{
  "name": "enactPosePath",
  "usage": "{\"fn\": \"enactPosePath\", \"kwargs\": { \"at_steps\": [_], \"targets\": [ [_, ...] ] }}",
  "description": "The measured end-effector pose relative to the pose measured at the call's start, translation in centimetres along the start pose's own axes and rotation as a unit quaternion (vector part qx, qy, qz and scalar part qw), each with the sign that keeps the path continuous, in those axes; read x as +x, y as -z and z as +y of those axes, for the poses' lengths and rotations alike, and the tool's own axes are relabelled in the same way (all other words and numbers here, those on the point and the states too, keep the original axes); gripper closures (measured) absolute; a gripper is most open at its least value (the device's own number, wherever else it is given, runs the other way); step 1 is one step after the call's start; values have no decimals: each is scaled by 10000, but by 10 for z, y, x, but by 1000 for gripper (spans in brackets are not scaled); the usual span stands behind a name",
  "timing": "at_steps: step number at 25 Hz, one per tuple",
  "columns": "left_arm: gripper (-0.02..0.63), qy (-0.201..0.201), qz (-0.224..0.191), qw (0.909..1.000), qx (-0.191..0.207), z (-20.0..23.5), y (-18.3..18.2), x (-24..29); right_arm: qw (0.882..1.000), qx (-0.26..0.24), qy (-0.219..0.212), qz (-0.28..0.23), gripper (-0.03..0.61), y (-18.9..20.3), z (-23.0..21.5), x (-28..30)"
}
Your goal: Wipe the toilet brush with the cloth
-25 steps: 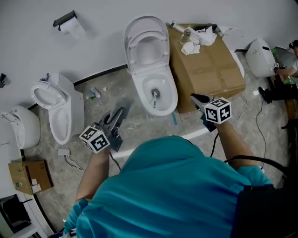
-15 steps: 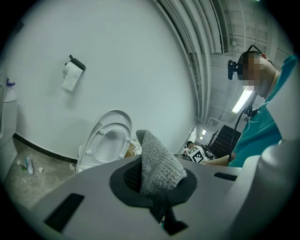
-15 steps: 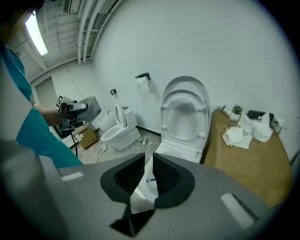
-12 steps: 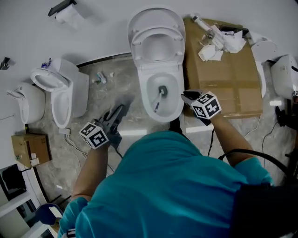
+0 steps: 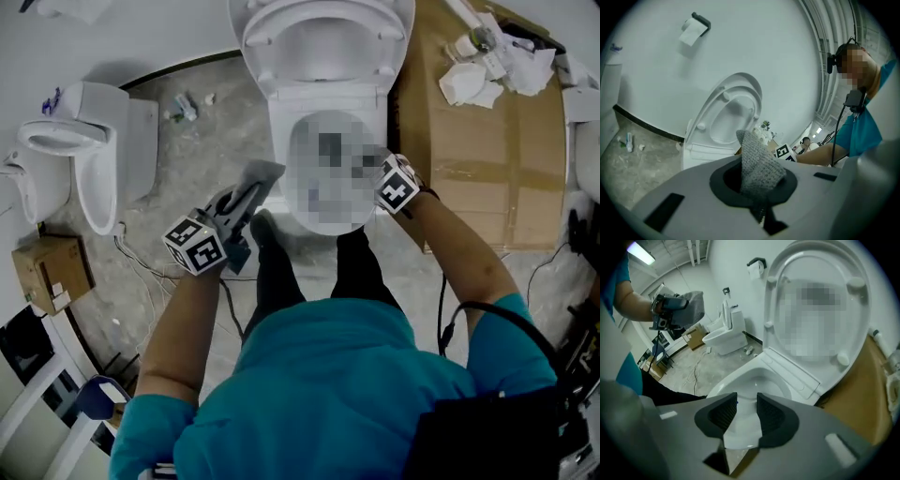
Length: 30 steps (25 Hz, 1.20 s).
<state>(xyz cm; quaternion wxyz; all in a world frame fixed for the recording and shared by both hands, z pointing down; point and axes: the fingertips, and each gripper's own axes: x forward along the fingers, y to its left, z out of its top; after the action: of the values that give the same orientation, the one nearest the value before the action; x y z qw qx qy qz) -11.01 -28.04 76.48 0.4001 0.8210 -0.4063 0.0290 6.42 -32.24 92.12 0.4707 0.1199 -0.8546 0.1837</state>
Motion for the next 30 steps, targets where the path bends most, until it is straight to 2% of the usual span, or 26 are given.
{"fn": "enactPosePath", "kwargs": {
  "at_steps": [4, 9, 12, 15, 20, 22, 24, 30],
  "targets": [
    [601, 218, 263, 9993, -173, 55, 56, 26, 9988, 281, -6, 392, 430, 38, -5, 90],
    [601, 266, 476, 9982, -248, 122, 103, 36, 9870, 1523, 338, 379, 409, 67, -40, 192],
    [601, 239, 445, 9983, -295, 150, 114, 37, 9677, 2438, 542, 332, 394, 80, -60, 236],
    [601, 321, 356, 9985, -248, 166, 114, 43, 9403, 3325, 572, 460, 365, 104, -73, 276],
    [601, 623, 149, 9979, -92, 172, 102, 63, 8972, 4323, 605, 678, 308, 141, -93, 324],
    [601, 758, 130, 9970, -46, 170, 101, 69, 8838, 4576, 620, 748, 285, 152, -99, 335],
    [601, 867, 123, 9961, -54, 169, 100, 73, 8765, 4704, 585, 840, 267, 161, -102, 346],
    [601, 934, 148, 9954, -169, 179, 99, 79, 8739, 4754, 384, 937, 268, 162, -100, 379]
  ]
}}
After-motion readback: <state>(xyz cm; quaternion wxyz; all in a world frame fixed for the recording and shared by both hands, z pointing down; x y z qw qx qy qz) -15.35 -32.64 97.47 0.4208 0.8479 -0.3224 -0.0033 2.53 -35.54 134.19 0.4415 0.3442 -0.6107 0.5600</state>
